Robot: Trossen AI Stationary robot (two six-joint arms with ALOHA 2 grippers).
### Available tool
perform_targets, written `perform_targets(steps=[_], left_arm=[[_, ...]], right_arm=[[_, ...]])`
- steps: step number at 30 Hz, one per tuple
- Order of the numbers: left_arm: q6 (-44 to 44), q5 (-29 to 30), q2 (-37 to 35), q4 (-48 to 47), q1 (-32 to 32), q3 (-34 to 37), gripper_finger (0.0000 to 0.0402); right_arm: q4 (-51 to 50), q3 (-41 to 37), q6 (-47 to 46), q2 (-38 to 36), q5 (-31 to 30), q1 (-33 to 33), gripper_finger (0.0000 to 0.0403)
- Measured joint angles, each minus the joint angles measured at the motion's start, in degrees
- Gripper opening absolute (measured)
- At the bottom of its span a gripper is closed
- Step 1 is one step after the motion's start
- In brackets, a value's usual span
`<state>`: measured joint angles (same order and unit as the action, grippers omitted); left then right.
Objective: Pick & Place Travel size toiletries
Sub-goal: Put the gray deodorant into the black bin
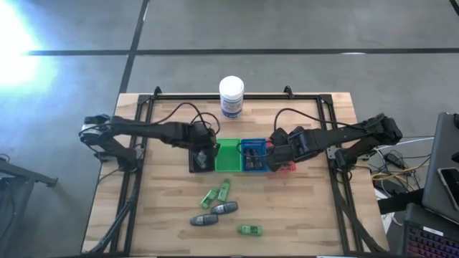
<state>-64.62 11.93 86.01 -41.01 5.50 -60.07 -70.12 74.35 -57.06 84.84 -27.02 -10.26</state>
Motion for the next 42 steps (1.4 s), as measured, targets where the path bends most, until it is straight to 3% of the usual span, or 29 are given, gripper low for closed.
perform_targets(steps=[11, 13, 16, 20, 22, 24, 28, 32, 37, 42], left_arm=[[-1.12, -1.38, -0.03, 0.04, 0.0, 1.02, 0.0277], [2.81, -3.74, -0.43, -0.12, -0.31, 0.17, 0.0284], [15.93, -8.57, -2.44, -0.85, -2.73, -1.85, 0.0287], [31.57, -17.22, -5.32, -3.22, -10.92, -4.12, 0.0284], [36.28, -18.42, -5.61, -4.04, -17.18, -4.5, 0.0284], [40.94, -16.43, -5.61, -3.4, -24.21, -4.48, 0.0284], [47.12, -6.68, -3.38, -0.54, -36.99, -4.18, 0.0285], [40.2, -2.38, 0.44, 5.21, -41.59, -4.07, 0.0295], [31.41, -2.32, 5.37, 11.52, -42.0, -4.21, 0.0317], [27.37, -1.54, 11.04, 12.04, -41.99, -7.05, 0.0341]], right_arm=[[0.04, 0.0, 0.0, 0.0, -0.14, 0.0, 0.0343], [0.02, 0.0, 0.0, 0.0, -0.14, 0.0, 0.0345], [-0.01, 0.0, 0.13, 0.0, -0.14, 0.0, 0.0344], [-0.24, 0.0, 0.74, 0.0, -0.08, -0.02, 0.0333], [-0.25, 0.0, 1.34, 0.0, -0.06, -0.01, 0.0328], [-0.27, 0.0, 1.62, 0.0, -0.04, 0.0, 0.0324], [-0.39, 0.0, 2.86, 0.0, 0.03, 0.0, 0.0324], [-0.41, -0.04, 4.49, 0.0, 0.05, 0.0, 0.0336], [-0.4, -0.07, 7.06, 0.0, 0.26, 0.0, 0.0352], [-0.42, -0.07, 9.44, 0.0, 0.45, 0.0, 0.0358]])
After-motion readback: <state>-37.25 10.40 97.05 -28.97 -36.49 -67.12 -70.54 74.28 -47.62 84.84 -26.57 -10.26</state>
